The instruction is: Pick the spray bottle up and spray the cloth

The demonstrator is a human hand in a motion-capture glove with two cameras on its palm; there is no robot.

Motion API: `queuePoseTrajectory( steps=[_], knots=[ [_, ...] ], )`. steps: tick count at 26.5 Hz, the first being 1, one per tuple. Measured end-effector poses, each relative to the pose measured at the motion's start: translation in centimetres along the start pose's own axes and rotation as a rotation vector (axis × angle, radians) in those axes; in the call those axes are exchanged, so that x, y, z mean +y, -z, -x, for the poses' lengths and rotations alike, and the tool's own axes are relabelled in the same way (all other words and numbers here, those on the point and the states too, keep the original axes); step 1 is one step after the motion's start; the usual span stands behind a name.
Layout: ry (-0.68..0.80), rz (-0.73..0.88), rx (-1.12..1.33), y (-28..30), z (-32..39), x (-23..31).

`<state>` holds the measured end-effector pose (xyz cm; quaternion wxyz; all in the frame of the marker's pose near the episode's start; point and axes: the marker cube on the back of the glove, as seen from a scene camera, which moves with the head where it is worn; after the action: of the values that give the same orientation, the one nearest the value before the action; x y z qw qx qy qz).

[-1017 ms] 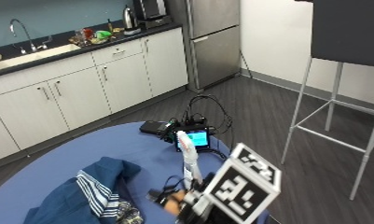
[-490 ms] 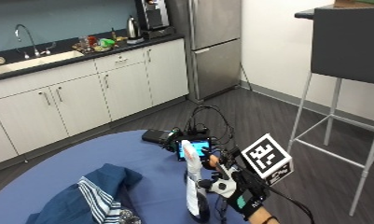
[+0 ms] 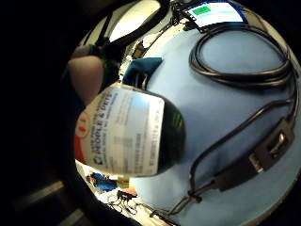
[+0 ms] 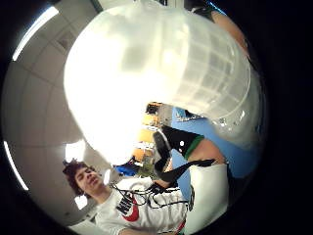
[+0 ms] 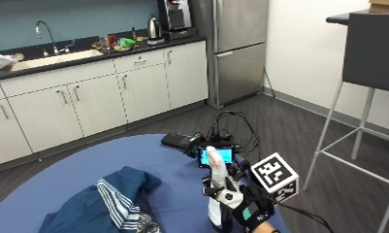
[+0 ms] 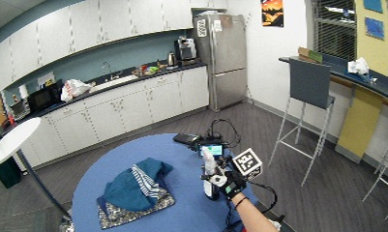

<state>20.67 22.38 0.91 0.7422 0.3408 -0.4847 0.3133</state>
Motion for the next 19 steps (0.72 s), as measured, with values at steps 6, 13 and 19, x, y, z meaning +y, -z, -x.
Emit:
queuePoseTrajectory(
  steps=[6, 13, 19],
  knots=[
    [0.016, -0.078, -0.015, 0.4, 0.1, -0.3],
    [0.059, -0.145, -0.007, 0.5, -0.3, -1.0],
    [0.063, -0.178, 0.038, 2.0, -1.1, 0.1]
  ],
)
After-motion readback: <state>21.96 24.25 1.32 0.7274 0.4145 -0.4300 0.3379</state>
